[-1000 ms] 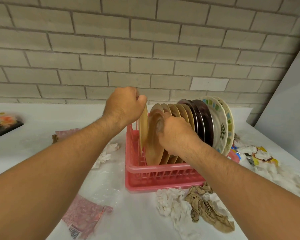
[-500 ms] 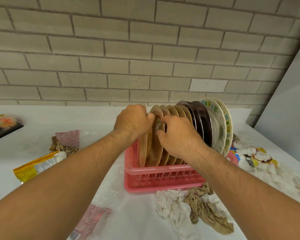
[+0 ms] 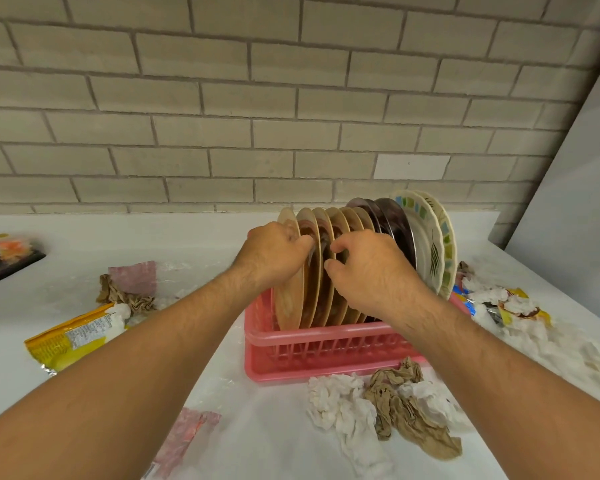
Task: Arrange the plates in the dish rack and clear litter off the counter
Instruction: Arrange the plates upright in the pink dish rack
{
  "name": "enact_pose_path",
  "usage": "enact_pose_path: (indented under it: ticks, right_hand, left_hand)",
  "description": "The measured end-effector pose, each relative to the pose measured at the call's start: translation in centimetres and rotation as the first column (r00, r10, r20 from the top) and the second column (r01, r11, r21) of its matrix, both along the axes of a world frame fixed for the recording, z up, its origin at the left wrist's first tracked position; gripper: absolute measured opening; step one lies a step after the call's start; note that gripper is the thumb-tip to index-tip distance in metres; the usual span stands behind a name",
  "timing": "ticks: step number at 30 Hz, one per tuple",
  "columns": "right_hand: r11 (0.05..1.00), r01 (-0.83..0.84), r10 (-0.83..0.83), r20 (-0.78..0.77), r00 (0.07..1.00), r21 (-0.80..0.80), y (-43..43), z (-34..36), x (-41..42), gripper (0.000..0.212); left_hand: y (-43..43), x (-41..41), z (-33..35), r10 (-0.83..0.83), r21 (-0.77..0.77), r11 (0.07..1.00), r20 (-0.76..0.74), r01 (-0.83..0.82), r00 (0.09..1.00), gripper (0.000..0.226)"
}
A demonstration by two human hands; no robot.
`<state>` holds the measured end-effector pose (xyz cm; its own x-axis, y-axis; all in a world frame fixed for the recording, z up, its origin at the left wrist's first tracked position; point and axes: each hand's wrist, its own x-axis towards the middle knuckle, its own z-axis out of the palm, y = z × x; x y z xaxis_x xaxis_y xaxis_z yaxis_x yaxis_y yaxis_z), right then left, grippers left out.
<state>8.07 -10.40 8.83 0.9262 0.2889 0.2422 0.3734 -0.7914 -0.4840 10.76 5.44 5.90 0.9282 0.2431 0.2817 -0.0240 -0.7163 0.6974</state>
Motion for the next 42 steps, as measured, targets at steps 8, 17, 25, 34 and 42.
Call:
enact_pose_path:
  ticks: [8,17,25,34,42]
  right_hand:
    - [0.998,-0.028,0.03,-0.036,0.999,0.061,-0.9,-0.5,0.3,0.023]
    - [0.996,-0.072,0.073,-0.028,0.997,0.051,-3.3,-0.6,-0.2,0.03]
    - [0.992,-0.113,0.116,-0.048,0.992,0.065,-5.5,-0.6,-1.3,0.02]
    - [0.986,-0.154,0.157,-0.047,0.986,0.067,-5.7,-0.7,-1.6,0.035]
    - [0.986,-0.158,0.159,-0.015,0.987,0.059,-5.9,-0.7,-1.4,0.03]
  left_hand:
    - [-0.2,-1.2,-0.9,0.011,0.037,0.999,0.017,-0.012,1.0,0.035]
    - [-0.7,-3.2,0.5,0.1,0.396,0.913,0.025,-0.102,0.995,0.038]
    - [-2.1,-3.6,2.1,0.214,0.522,0.84,-0.069,-0.147,0.974,0.034]
    - [-3.1,-3.8,1.3,0.296,0.425,0.872,-0.064,-0.242,0.953,0.04]
    - [-3.3,-3.5,1.7,0.319,0.446,0.859,-0.083,-0.251,0.944,0.039]
